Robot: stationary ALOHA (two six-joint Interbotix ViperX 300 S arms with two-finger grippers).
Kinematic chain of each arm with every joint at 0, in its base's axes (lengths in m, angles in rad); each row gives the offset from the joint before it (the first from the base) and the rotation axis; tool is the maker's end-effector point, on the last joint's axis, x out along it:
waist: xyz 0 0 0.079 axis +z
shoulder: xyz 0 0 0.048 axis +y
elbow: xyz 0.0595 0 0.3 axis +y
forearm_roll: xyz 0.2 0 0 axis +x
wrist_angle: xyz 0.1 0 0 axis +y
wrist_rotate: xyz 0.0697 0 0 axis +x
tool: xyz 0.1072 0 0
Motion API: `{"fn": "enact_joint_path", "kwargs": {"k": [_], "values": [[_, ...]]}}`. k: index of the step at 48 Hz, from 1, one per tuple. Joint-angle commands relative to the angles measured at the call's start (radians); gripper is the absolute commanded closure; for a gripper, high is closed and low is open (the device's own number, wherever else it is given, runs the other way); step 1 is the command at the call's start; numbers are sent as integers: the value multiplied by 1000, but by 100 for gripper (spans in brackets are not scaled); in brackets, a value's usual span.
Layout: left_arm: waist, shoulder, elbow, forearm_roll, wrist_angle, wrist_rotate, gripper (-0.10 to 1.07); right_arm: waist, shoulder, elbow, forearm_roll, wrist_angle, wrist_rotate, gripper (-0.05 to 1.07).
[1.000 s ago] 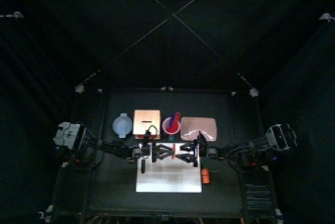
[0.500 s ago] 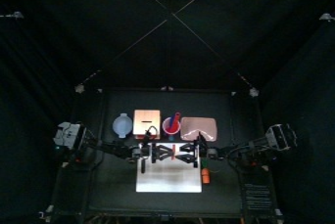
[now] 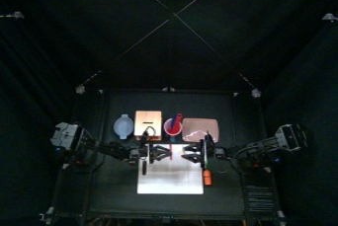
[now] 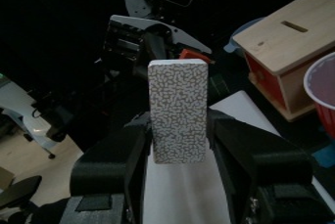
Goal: Pull apart salmon sushi
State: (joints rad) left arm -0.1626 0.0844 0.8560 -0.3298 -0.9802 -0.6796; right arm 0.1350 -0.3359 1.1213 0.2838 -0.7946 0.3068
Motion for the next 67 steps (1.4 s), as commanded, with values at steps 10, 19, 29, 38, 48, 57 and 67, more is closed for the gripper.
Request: {"fn": "enact_joint_path", "kwargs": {"k": [10, 19, 29, 38, 48, 57, 67], "values": [[-3, -26, -18, -11, 80, 11, 35, -6, -20, -31, 2, 67, -2, 38], [0, -55, -3, -12, 152, 11, 35, -6, -17, -40, 0, 115, 0, 38], [5, -100, -29, -46, 434, 15, 35, -5, -17, -40, 2, 147, -2, 38], [5, -97, -100, -52, 640, 44, 35, -6, -18, -38, 0, 160, -2, 38], [21, -89, -150, -54, 795, 69, 35, -5, -18, -34, 3, 189, 0, 38], [26, -94, -155, -44, 821, 77, 35, 0, -29, -37, -3, 207, -2, 38], [31, -146, -126, 25, 821, 78, 35, 6, -66, -23, -6, 209, -2, 38]]}}
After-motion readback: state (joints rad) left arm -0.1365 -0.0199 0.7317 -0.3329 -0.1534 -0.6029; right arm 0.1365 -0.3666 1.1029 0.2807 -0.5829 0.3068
